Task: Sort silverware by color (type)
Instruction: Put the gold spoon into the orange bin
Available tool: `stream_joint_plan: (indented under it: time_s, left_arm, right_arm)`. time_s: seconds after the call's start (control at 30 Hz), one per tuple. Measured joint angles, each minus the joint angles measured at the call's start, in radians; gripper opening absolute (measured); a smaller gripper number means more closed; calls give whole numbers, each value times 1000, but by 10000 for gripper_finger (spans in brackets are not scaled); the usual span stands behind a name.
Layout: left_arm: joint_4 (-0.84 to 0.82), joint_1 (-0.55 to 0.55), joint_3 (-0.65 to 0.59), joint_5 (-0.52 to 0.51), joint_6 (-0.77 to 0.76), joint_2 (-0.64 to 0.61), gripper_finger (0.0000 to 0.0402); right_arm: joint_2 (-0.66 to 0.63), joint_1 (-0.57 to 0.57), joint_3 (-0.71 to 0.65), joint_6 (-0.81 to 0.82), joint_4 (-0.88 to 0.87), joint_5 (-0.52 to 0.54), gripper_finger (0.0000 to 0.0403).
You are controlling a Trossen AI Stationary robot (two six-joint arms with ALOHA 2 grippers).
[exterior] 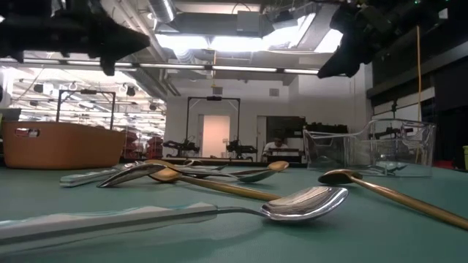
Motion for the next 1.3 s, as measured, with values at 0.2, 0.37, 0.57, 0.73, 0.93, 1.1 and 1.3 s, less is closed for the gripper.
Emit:
stream_joint_plan:
  time_s: [0.2,0.37,0.57,0.73,0.93,1.1,1.3]
  left_arm:
    - [-7,0,95,0,4,162,39]
    - [-7,0,163,0,8,275,39]
    - [-8,0,273,43,10,390,39]
    - [-76,1,386,47,5,481,39]
    - [-340,8,554,8,-23,579,39]
    - [-475,36,664,4,-23,661,39]
    - [-500,75,712,-5,14,734,39]
  right_arm:
    - [0,9,0,0,0,0,51]
    - [0,9,0,0,-1,0,51]
    - [0,9,0,0,-2,0,51]
    - [0,9,0,0,-2,0,51]
    - [0,9,0,0,-3,0,51]
    - [0,9,0,0,-4,0,51]
    - [0,9,0,0,-7,0,51]
